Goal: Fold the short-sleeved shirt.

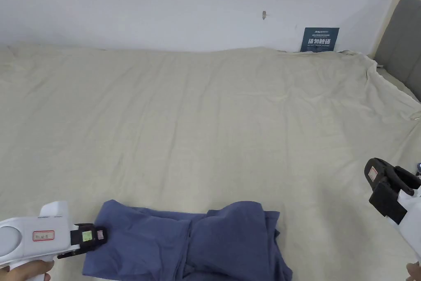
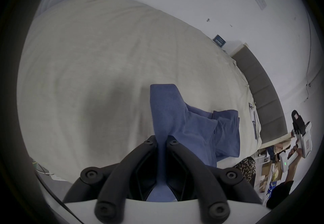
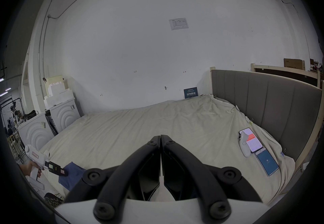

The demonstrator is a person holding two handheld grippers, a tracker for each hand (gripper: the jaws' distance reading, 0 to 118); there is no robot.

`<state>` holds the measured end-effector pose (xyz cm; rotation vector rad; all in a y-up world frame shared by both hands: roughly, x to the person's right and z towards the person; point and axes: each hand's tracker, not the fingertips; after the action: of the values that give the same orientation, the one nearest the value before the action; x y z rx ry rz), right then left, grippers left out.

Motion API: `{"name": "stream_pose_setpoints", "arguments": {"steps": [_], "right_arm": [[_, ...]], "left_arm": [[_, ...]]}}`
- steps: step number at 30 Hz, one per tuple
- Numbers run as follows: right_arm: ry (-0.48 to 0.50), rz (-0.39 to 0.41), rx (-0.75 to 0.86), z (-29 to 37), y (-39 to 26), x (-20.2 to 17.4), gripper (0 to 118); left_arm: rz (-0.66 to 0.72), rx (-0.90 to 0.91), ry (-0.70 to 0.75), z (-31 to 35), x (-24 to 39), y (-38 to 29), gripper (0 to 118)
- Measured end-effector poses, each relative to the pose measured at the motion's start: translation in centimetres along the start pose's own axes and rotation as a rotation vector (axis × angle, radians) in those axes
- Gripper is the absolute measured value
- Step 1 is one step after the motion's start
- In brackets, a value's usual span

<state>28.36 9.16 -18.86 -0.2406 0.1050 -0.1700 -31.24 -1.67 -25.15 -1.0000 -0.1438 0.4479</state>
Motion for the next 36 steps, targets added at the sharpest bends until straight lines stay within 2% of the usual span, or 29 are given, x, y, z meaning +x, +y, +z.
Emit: {"name": "stream_pose_setpoints", "arguments": {"steps": [6,14,19,28,36], "right_arm": [[0.014,0.002,0.003,0.4,0.2,-0.3,0],[0.009,-0.003,0.002,1.3,0.1,1.0,0],[-0.007,-0.011,0.006,2.0,-0.1,2.5,0],[-0.042,-0.004,0.001,2.9,-0.3,4.2,0],[-0.064,0.005,-0.012,3.6,-0.4,4.8,0]], "left_arm": [[0.012,0.017,-0.004,1.7,1.2,0.2,7],[-0.092,-0.021,-0.166,1.3,13.0,0.4,7],[-0.169,-0.084,-0.204,-2.6,19.9,0.1,7],[-0.313,-0.24,-0.194,-12.4,27.9,-2.4,7],[-0.343,-0.297,-0.121,-18.8,30.8,-6.1,7]]}}
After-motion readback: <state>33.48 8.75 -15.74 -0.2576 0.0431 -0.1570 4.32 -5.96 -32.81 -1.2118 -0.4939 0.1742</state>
